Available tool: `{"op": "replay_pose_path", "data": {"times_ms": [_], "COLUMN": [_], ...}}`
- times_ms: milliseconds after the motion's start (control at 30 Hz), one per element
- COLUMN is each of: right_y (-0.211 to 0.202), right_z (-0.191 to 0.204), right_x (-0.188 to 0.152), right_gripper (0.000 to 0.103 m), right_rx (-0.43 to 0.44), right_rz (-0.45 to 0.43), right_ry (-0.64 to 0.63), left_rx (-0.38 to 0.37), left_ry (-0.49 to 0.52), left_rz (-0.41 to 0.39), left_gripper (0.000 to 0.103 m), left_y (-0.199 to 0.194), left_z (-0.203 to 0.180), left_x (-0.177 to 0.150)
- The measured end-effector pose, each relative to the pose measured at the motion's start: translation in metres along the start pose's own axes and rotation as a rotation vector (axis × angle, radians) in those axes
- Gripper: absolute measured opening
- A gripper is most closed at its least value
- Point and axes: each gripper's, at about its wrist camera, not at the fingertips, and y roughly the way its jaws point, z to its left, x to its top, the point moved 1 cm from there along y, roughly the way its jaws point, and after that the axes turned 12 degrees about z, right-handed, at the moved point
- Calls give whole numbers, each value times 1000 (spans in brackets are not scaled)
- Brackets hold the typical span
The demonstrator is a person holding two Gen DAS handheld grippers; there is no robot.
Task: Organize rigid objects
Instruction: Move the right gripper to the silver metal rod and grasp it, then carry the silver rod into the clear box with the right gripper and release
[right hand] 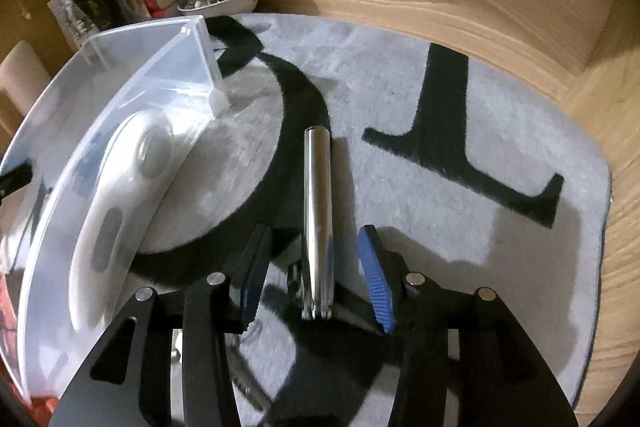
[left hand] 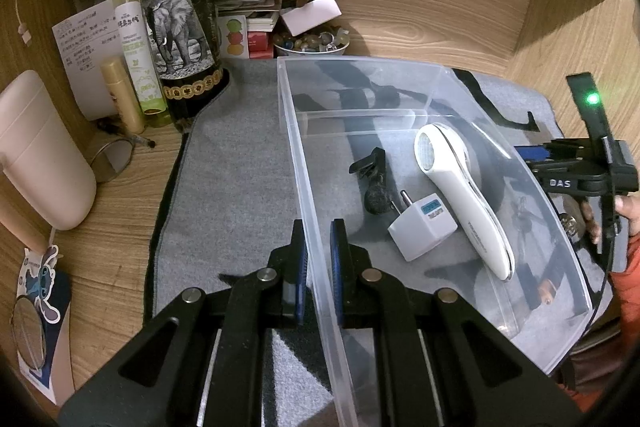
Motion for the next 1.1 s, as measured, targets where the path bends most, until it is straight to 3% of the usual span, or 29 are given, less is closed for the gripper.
{"op": "replay_pose_path", "data": {"times_ms": [67,133,167,300,600,867,1100], "right_y": [0,-1,-2,-6,-61,-110,-136], "right_z": [2,2,1,-2,-1,27,63], "right_x": [0,0,0,-3,-3,7,14], "right_gripper": [41,18,14,14,14,14,14], "right_rx": [-14,-6,-3,16,43,62,95], "right_rz": [-13,-18,-18,-26,-176,-315,-384], "right_ry": [-1,0,8,28,48,-4,-82], "left_rx": [-1,0,0,0,-3,0,-1], "left_ry": [0,-1,-2,-4,-11,-12,-13], "left_rz": [0,0,-1,2,1,-2,-2], "left_gripper": [10,10,10,10,10,10,10], "left_y": [0,0,0,1,2,2,2], "left_z": [0,0,0,2,3,1,1], "left_x": [1,0,0,0,-1,-1,-2]}}
